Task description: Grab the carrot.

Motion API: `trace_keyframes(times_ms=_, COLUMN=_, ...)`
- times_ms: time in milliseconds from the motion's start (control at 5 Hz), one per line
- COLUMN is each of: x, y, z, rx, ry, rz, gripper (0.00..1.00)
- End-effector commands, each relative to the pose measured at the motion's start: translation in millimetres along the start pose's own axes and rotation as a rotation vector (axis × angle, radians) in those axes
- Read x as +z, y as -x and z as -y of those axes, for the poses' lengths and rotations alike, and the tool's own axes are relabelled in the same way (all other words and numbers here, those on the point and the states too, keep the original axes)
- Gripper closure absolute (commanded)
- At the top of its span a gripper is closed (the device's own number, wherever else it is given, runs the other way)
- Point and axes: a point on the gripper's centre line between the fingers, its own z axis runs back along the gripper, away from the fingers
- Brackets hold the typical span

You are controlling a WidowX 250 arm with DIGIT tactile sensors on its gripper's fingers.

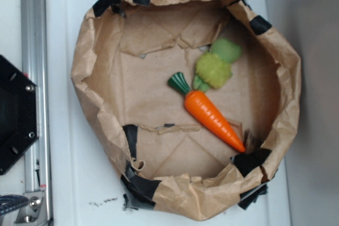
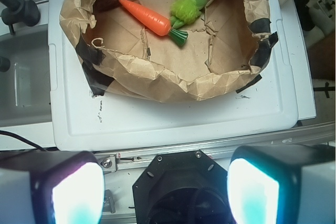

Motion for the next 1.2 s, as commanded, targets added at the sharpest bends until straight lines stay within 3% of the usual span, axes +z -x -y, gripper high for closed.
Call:
trace_keyframes(times_ms=0, x=0, y=0, z=0, rx=0.000, ry=0.000, rz=0.000, gripper=0.00)
trace_keyframes(times_ms=200, x=-16, y=-27, z=-1, rx=-0.145, ry=-0.105, rz=0.158, gripper=0.00)
trace_keyframes(times_ms=400, x=-58, y=-66, z=6, rx=-0.379, ry=-0.020, rz=0.085, gripper=0.00)
trace_keyframes(times_ms=600, x=-99, y=-90, z=14, rx=-0.585, ry=0.075, rz=0.093, gripper=0.00)
trace_keyframes(times_ms=1000, x=-158, y=-124, z=8, rx=-0.627, ry=0.048, rz=0.009, gripper=0.00)
